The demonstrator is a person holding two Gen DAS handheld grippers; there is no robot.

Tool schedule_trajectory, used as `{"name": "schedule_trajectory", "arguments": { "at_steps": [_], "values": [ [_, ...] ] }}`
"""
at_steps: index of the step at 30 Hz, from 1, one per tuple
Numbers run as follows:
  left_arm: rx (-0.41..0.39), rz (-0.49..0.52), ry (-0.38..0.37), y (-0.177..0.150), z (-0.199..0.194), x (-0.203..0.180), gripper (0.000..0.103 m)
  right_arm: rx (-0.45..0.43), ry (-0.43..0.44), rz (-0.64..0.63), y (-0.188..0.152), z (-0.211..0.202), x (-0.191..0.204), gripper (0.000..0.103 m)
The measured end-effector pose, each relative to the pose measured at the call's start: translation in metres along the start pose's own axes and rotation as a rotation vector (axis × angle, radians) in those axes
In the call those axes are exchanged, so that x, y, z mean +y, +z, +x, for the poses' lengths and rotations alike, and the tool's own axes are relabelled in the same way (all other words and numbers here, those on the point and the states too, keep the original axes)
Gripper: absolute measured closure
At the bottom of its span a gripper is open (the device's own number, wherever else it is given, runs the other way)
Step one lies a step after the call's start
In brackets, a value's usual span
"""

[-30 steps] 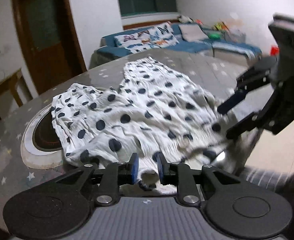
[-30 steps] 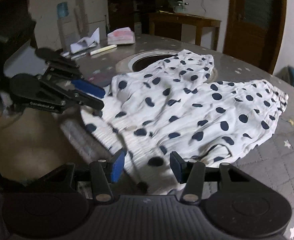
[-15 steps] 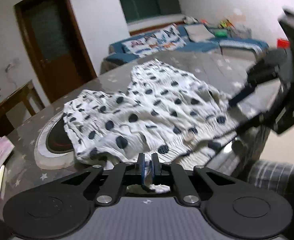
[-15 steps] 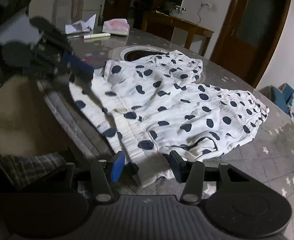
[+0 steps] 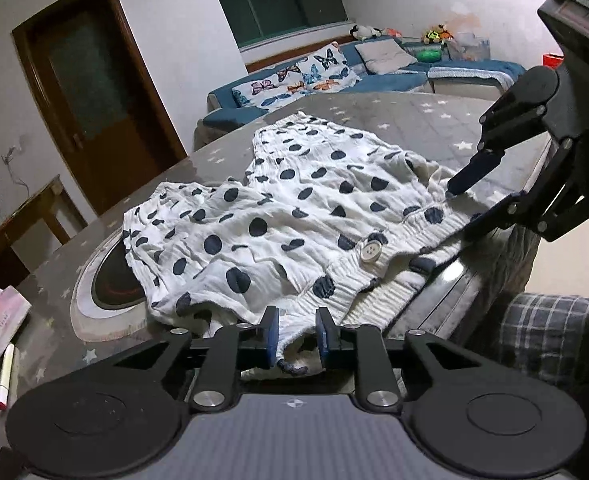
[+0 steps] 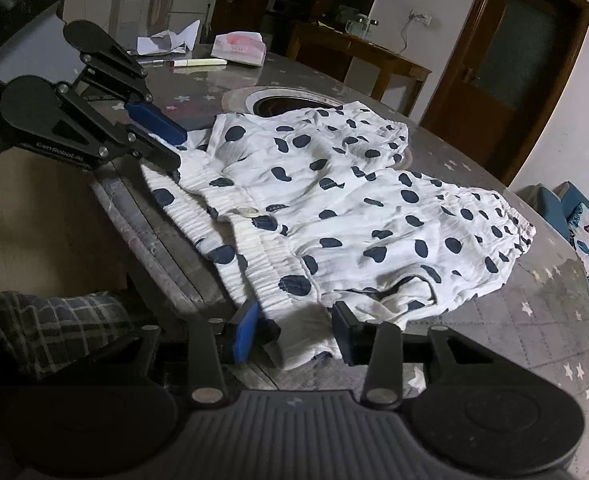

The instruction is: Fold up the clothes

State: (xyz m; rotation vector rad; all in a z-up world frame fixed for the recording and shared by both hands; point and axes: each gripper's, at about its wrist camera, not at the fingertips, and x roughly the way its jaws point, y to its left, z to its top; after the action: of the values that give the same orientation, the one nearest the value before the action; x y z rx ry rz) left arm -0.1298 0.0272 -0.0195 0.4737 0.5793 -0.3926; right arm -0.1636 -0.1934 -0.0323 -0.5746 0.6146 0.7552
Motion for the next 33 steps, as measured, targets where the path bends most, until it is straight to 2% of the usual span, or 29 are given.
{"name": "schedule_trajectory", "arguments": {
  "at_steps": [4, 5, 7, 16, 23, 27, 30, 33],
  "values": [
    [-0.001, 0.025, 0.002, -0.002, 0.002, -0.003, 0.08, -0.002, 0.008, 0.009, 0.0, -0.002, 0.0, 0.082],
    [-0.002, 0.032, 0.002, -0.002, 0.002, -0.004, 0.085, -0.004, 0.008, 0.012, 0.0, -0.003, -0.001, 0.084],
    [-0.008, 0.033, 0.004, -0.003, 0.002, -0.005, 0.094, -0.014, 0.014, 0.031, 0.002, -0.005, -0.003, 0.096],
    [-0.154, -0.114, 0.062, 0.005, -0.039, 0.007, 0.098, -0.088, 0.001, 0.079, 0.01, -0.036, -0.015, 0.102],
    [-0.109, -0.123, 0.05, -0.003, -0.039, 0.002, 0.098, -0.063, 0.055, 0.063, 0.001, -0.039, -0.01, 0.101],
    [-0.074, -0.125, 0.04, -0.008, -0.036, 0.0, 0.098, -0.084, 0.069, 0.068, 0.01, -0.038, -0.013, 0.09],
    [-0.047, -0.127, 0.032, -0.012, -0.034, -0.001, 0.097, -0.107, 0.068, 0.068, 0.019, -0.032, -0.018, 0.072],
    [-0.029, -0.134, 0.018, -0.015, -0.031, -0.002, 0.097, -0.107, 0.077, 0.097, 0.024, -0.015, -0.023, 0.07]
  ]
}}
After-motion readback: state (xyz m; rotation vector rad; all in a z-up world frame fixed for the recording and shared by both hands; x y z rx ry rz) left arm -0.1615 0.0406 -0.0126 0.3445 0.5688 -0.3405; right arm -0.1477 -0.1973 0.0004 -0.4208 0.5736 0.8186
